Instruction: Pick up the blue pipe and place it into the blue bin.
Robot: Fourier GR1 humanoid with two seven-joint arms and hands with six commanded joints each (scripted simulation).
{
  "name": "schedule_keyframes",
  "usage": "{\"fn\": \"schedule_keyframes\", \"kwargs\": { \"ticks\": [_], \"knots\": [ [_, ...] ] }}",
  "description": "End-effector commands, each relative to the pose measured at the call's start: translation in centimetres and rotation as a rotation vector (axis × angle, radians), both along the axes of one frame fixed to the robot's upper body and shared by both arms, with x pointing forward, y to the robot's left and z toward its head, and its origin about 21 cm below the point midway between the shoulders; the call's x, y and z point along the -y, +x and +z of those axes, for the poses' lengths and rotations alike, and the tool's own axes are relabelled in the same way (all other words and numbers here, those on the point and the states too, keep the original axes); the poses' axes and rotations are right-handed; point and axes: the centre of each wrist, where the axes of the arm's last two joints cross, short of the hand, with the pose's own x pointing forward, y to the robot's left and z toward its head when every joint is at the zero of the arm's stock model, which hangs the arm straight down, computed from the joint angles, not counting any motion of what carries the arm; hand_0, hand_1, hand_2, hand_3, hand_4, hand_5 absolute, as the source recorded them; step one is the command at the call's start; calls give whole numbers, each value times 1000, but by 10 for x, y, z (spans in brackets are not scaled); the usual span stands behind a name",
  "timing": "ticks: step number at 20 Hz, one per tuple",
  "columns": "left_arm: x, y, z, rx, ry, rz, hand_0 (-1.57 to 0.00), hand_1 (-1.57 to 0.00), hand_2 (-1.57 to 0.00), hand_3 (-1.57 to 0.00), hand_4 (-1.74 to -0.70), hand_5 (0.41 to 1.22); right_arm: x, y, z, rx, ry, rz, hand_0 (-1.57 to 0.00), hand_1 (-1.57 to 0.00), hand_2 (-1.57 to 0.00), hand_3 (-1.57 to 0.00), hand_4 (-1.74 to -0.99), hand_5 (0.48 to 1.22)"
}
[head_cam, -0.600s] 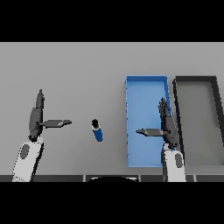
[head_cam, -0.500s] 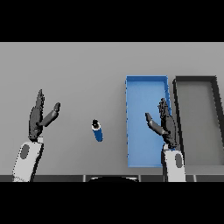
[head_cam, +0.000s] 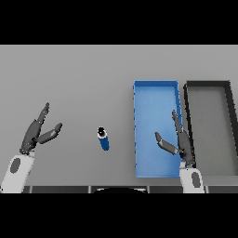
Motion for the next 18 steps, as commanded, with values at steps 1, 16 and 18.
{"fn": "schedule_keyframes", "kwargs": {
  "ticks": [1,16,18],
  "knots": [
    [1,1,1,-7,0,-16,1,1,1,1,-960,594,2,1,0,-9,8,-9,1,1,1,1,-1206,625],
    [76,-37,-12,-183,19,-461,1,1,1,1,-1139,450,0,2,7,-16,9,4,1,1,1,1,-1197,615],
    [90,-33,-17,-197,15,-467,1,1,1,1,-1146,451,-2,1,8,-5,16,11,1,1,1,1,-1213,625]
  ]
}}
